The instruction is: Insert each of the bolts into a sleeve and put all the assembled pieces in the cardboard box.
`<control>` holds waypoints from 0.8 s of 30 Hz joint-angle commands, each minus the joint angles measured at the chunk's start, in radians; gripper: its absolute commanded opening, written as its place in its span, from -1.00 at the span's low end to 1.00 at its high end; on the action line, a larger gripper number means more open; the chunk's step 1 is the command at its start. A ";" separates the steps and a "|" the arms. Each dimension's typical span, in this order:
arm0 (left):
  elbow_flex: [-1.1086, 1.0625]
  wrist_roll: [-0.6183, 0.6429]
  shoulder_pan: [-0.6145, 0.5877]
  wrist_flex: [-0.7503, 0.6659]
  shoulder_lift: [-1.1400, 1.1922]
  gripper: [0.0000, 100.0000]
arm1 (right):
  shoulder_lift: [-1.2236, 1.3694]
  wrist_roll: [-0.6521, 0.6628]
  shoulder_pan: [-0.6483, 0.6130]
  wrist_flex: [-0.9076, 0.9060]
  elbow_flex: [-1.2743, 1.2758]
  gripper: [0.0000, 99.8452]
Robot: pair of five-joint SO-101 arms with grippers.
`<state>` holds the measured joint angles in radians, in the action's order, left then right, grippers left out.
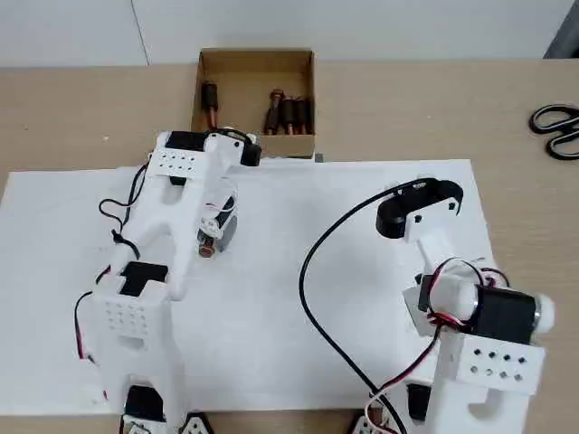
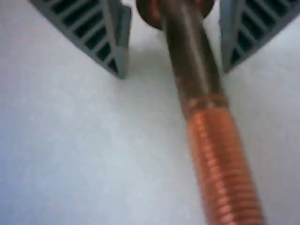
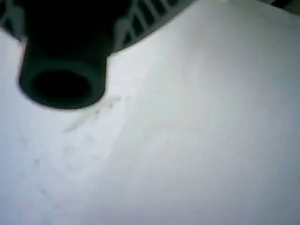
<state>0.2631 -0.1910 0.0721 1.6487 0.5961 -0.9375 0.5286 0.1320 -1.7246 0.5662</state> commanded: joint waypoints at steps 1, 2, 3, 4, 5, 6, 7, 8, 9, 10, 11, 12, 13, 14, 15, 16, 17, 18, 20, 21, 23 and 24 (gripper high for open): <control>0.018 0.026 -0.006 -0.020 0.015 -0.75 | -0.010 0.005 0.007 0.007 -0.005 -0.99; 0.018 0.026 -0.005 -0.026 0.015 -0.79 | -0.010 0.005 0.007 0.007 -0.005 -0.99; 0.019 0.026 -0.005 -0.028 0.015 -0.83 | -0.010 0.006 0.007 0.007 -0.005 -0.99; 0.019 0.026 -0.005 -0.035 0.015 -0.88 | -0.010 0.006 0.007 0.007 -0.005 -0.99; 0.019 0.026 -0.005 -0.037 0.015 -0.93 | -0.010 0.006 0.007 0.007 -0.005 -0.99; 0.019 0.026 -0.003 -0.035 0.015 -0.99 | -0.010 0.006 0.007 0.007 -0.005 -0.99; 0.019 0.026 -0.002 -0.031 0.015 -0.99 | -0.010 0.006 0.007 0.007 -0.005 -0.99; 0.018 0.026 0.002 -0.020 0.015 -0.99 | -0.010 0.006 0.007 0.007 -0.005 -0.99; 0.019 0.026 0.003 -0.006 0.015 -0.99 | -0.010 0.006 0.007 0.007 -0.005 -0.99; 0.021 0.026 0.003 0.003 0.015 -0.99 | -0.010 0.008 0.007 0.007 -0.005 -0.99; 0.028 0.029 0.003 0.009 0.015 -0.99 | -0.010 0.008 0.007 0.007 -0.005 -0.99; 0.042 0.044 0.002 0.026 0.015 -0.99 | -0.010 0.008 0.005 0.007 -0.005 -0.99; 0.067 0.074 0.002 0.046 0.014 -0.99 | -0.010 0.008 0.004 0.007 -0.005 -0.99; 0.102 0.104 0.000 0.075 0.014 -0.99 | -0.012 0.008 0.004 0.007 -0.005 -0.99; 0.145 0.137 0.000 0.101 0.014 -0.99 | -0.012 0.008 0.004 0.007 -0.003 -0.99; 0.179 0.175 0.000 0.106 0.014 -0.99 | -0.013 0.008 0.002 0.007 -0.003 -0.99; 0.206 0.224 0.000 0.104 0.014 -0.99 | -0.013 0.008 0.002 0.007 -0.003 -0.99; 0.225 0.282 0.000 0.104 0.014 -0.99 | -0.015 0.008 0.002 0.007 -0.003 -0.99; 0.243 0.393 -0.006 0.104 0.014 -0.99 | -0.016 0.009 0.002 0.007 -0.003 -0.99; 0.243 0.436 -0.008 0.104 0.014 -0.99 | -0.016 0.009 0.002 0.007 -0.003 -0.99; 0.239 0.499 -0.009 0.104 0.014 -0.99 | -0.016 0.009 0.002 0.005 -0.003 -0.99; 0.239 0.522 -0.009 0.104 0.014 -0.99 | -0.016 0.009 0.004 0.005 -0.003 -0.99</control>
<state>0.4580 0.2509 0.0706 1.7223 0.6252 -0.9375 0.5286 0.1320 -1.7246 0.5662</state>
